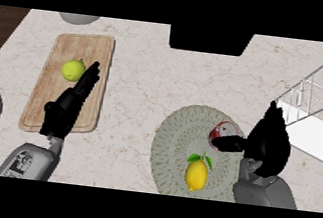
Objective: Pick the can from the placemat and place it in the tiered shelf
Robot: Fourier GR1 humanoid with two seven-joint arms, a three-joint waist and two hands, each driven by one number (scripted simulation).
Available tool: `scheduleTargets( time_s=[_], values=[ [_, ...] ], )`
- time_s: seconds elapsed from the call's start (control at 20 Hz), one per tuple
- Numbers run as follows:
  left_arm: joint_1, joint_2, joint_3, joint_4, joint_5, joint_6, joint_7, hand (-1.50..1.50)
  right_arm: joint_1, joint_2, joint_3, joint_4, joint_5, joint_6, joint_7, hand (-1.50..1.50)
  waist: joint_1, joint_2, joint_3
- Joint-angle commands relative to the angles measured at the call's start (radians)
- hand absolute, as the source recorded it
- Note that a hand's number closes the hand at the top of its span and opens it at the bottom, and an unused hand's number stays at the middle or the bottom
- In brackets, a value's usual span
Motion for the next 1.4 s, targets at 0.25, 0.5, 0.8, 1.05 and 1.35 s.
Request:
scheduleTargets(
  time_s=[0.25,0.5,0.8,1.05,1.35],
  values=[
    [-0.024,-0.017,0.022,0.040,0.001,-0.010,-0.012,0.00,-0.026,0.004,0.023,0.077,-0.013,-0.076,0.242,-1.50,-0.005,0.002,0.000],
    [0.022,-0.031,-0.009,-0.037,-0.038,0.028,0.022,0.00,0.009,0.004,0.002,0.093,-0.033,-0.102,0.216,-1.50,-0.001,-0.001,0.002],
    [-0.011,-0.021,0.013,-0.030,-0.027,-0.004,0.051,0.00,0.022,0.004,0.066,0.125,-0.035,-0.158,0.226,-1.50,-0.002,-0.001,0.002],
    [-0.010,-0.020,0.025,-0.004,-0.028,-0.018,0.021,0.00,-0.028,0.004,0.053,0.205,-0.072,-0.194,0.226,-1.50,0.002,0.002,0.001],
    [0.004,-0.065,0.005,0.021,-0.062,0.005,-0.010,0.00,-0.036,0.004,0.138,0.222,-0.068,-0.140,0.242,1.50,-0.003,0.001,0.001]
  ],
)
